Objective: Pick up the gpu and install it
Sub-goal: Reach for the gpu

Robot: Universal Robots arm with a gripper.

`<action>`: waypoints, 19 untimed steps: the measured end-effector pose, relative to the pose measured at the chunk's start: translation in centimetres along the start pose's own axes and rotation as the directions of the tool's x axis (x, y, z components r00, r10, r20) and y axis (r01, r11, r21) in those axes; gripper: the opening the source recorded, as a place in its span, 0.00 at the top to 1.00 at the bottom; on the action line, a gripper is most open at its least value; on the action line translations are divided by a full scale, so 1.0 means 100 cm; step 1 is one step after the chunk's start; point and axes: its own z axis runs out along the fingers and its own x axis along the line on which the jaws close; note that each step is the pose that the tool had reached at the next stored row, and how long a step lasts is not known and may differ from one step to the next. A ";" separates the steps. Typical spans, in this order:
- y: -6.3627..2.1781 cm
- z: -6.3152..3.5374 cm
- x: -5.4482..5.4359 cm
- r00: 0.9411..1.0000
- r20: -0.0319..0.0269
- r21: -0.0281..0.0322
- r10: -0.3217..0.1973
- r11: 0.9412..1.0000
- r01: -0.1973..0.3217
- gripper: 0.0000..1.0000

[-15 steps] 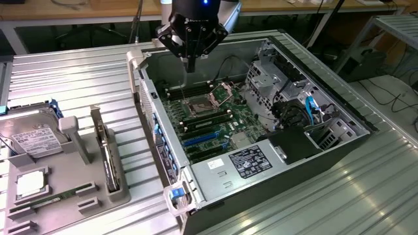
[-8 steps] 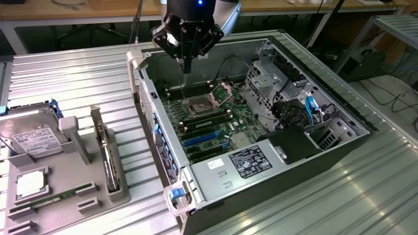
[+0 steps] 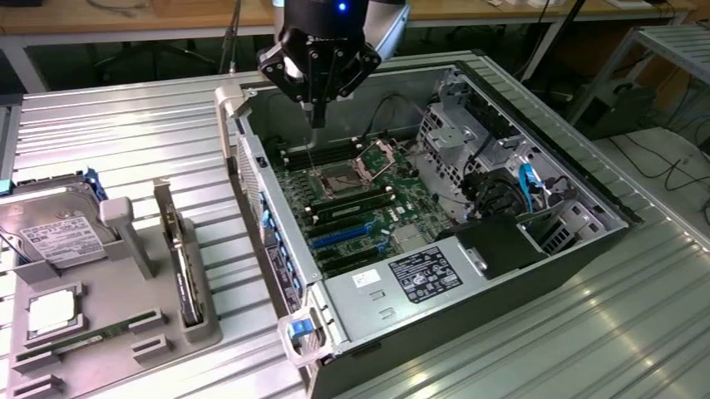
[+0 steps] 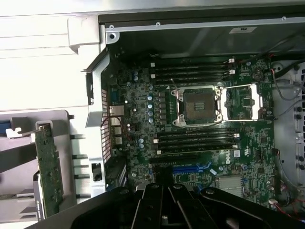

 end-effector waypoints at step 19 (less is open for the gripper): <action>-0.0058 0.0014 0.004 0.999 -0.001 -0.001 -0.034 0.999 0.034 0.89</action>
